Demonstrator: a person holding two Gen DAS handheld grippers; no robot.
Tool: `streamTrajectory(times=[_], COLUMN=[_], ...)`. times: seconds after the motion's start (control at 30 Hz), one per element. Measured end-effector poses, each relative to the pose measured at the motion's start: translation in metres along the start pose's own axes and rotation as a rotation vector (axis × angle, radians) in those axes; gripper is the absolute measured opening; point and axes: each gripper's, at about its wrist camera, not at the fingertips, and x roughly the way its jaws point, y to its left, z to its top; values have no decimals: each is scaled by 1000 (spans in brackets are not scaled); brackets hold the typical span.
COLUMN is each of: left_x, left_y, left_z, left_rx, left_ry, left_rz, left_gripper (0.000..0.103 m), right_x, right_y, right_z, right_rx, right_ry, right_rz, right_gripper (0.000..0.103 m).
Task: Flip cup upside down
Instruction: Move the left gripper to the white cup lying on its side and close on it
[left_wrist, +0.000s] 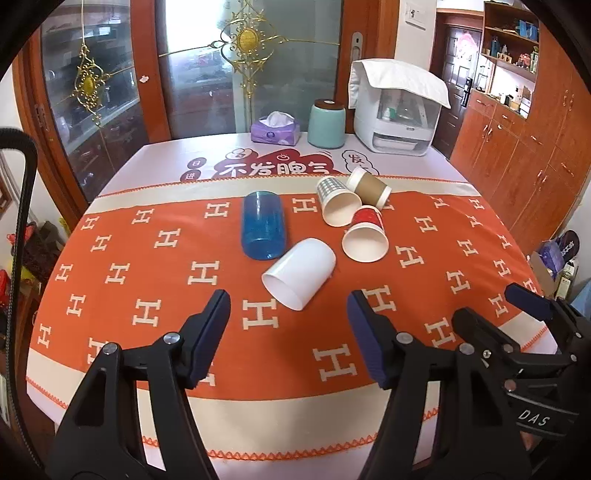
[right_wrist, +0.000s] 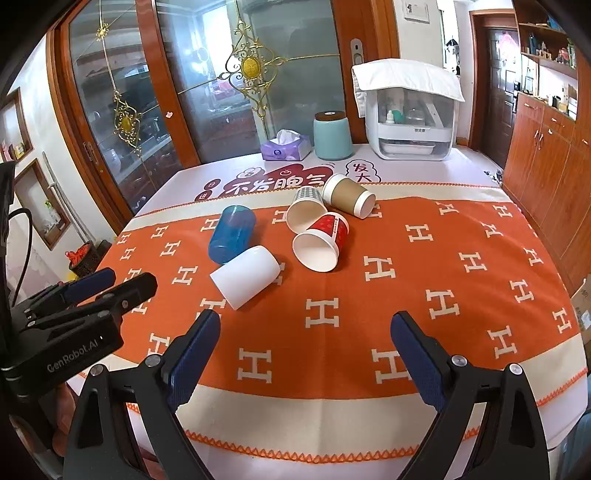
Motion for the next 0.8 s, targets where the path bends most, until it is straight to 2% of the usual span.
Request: streamTrajectory(times=[0.13,0.3,0.43,0.8], left_x=[2,9,29,107], left_y=[3,-2,-4,-17], left_z=[4,16,29,48], left_rx=[8,82,119,231], left_ry=[7,0,80,240], left_rz=[-7,-4,-96,-165], left_gripper=[61,61,61,62], right_x=[4,16,31,96], right_y=[-1,-3,-7,-26], right_z=[3,11,20,41], right_rx=[-3,1,20,85], right_ry=[8,26,51,141], right_rz=[1,11,21,16], right_gripper=[94,94,94,94])
